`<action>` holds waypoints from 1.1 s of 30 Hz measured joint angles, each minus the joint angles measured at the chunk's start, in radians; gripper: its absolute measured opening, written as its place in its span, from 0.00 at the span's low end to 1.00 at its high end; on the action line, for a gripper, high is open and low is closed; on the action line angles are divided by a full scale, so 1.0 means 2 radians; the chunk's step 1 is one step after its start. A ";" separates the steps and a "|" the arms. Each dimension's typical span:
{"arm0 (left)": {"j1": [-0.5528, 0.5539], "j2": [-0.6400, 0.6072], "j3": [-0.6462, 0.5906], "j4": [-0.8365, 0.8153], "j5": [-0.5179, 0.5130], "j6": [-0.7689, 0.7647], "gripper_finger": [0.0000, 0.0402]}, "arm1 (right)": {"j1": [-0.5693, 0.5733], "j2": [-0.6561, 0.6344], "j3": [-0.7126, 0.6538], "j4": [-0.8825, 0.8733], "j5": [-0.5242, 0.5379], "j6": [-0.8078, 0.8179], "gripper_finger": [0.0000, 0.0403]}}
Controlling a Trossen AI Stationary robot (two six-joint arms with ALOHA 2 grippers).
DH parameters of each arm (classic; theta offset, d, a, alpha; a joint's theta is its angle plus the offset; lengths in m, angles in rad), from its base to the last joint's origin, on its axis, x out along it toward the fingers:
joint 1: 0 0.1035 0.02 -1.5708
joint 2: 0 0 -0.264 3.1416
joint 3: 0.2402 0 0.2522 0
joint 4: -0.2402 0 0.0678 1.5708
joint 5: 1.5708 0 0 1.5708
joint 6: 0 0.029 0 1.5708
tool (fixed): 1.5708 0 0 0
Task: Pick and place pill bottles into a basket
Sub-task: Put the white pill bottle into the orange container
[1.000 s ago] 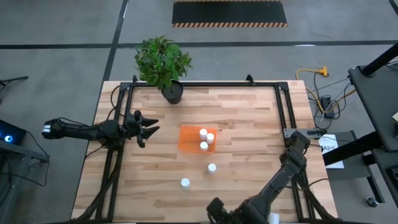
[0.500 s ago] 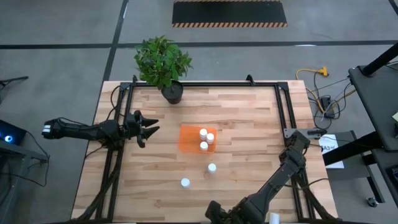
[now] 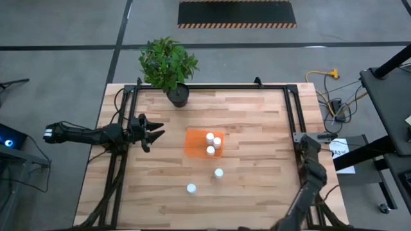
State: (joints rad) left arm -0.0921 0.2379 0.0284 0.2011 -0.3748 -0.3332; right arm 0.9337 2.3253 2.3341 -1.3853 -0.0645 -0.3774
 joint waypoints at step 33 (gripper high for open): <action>0.000 0.000 0.000 0.000 0.000 0.000 0.43 | 0.158 -0.180 -0.375 0.220 0.020 0.069 0.51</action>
State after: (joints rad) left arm -0.0921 0.2379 0.0284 0.2010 -0.3748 -0.3332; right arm 1.2493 1.9656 1.5839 -0.9448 -0.0238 -0.2397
